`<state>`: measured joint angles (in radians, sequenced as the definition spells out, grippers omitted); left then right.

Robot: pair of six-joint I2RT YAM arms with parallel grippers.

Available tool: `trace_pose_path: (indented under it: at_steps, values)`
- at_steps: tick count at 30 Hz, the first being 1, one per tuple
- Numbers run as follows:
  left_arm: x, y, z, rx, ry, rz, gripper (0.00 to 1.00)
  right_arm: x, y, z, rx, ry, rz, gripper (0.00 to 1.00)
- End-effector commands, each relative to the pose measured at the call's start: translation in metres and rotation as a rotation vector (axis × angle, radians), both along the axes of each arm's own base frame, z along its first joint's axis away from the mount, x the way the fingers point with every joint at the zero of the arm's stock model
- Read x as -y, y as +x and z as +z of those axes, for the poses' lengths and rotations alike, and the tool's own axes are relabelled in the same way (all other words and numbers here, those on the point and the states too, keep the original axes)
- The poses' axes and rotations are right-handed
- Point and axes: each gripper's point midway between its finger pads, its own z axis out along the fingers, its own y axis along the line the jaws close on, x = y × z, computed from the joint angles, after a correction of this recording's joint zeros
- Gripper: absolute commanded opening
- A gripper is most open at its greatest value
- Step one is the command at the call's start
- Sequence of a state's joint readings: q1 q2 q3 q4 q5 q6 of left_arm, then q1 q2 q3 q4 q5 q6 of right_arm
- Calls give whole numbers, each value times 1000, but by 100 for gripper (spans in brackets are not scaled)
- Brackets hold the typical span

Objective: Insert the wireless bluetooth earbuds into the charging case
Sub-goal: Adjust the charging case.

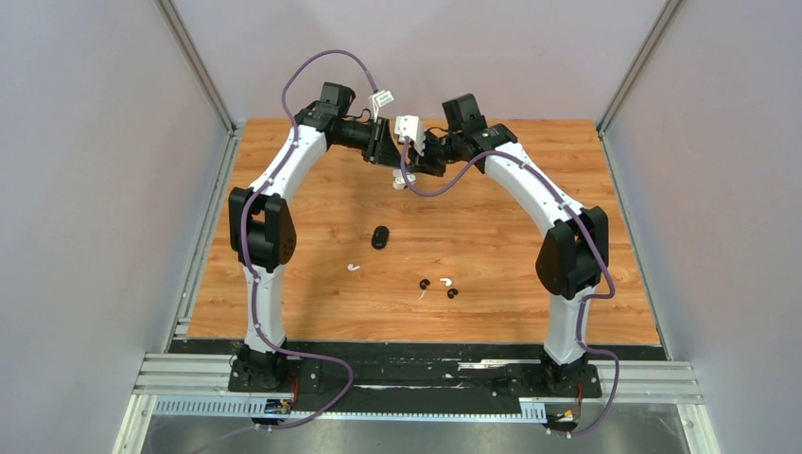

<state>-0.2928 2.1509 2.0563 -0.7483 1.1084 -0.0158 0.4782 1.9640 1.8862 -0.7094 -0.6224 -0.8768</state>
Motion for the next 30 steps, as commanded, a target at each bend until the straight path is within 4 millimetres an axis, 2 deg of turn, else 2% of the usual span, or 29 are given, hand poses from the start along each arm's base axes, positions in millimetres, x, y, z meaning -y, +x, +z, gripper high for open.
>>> trace_pose_path:
  at_steps: [1,3,7,19,23,30]
  values:
    - [3,-1,12,28,-18,-21,38,-7,4,20,52,25,6,0]
    - [3,-1,11,37,-11,-25,45,-7,6,21,58,24,1,0]
    - [1,-1,10,41,1,-23,50,-7,7,21,61,22,-3,0]
    - [-1,-3,6,27,18,-21,44,-7,7,21,65,20,-5,0]
    - [-1,-3,6,27,16,-23,36,-8,6,19,64,17,-1,0]
    - [2,-2,12,61,-17,-39,5,-11,3,16,69,10,8,0]
